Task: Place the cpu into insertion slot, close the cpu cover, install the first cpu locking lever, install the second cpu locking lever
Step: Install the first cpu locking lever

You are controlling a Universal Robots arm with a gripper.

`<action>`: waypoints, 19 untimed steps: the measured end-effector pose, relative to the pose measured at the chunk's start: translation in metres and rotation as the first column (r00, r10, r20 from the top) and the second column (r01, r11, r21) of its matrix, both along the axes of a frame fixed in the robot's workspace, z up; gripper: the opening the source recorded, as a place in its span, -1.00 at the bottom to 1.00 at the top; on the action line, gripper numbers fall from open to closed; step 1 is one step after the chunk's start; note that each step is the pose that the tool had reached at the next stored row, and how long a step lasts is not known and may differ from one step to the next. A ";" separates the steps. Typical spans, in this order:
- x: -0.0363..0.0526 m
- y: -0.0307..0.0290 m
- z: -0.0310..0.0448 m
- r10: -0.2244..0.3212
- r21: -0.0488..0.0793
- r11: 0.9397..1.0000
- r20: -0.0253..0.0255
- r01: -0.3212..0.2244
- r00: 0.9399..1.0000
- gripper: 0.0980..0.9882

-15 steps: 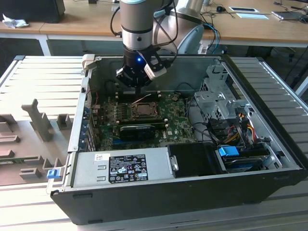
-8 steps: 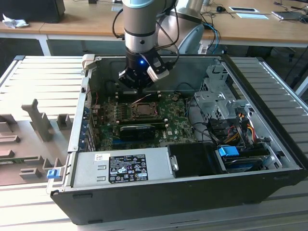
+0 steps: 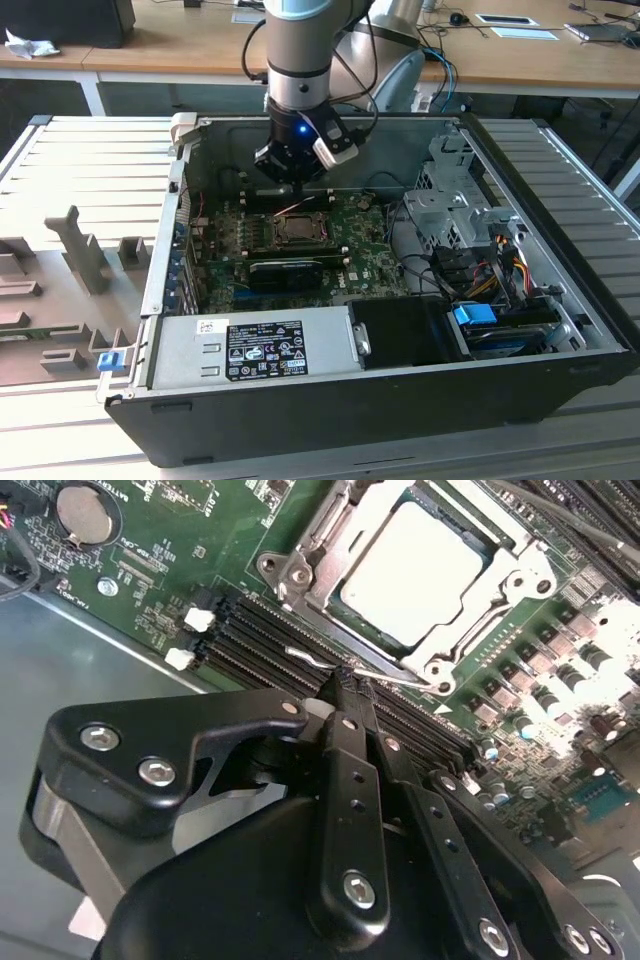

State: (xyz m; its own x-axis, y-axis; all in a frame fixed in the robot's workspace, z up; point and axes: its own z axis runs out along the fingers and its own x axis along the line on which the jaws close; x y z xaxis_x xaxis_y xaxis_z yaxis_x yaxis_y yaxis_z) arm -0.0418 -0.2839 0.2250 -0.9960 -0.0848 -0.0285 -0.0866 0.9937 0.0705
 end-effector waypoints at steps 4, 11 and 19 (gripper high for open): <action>0.0005 -0.0012 -0.0006 0.000 0.000 1.000 0.000 0.000 1.000 -0.98; 0.0054 -0.0023 -0.0036 0.000 0.000 1.000 0.000 0.000 1.000 -0.98; 0.0108 -0.0023 -0.0097 0.000 0.000 1.000 0.000 0.000 1.000 -0.98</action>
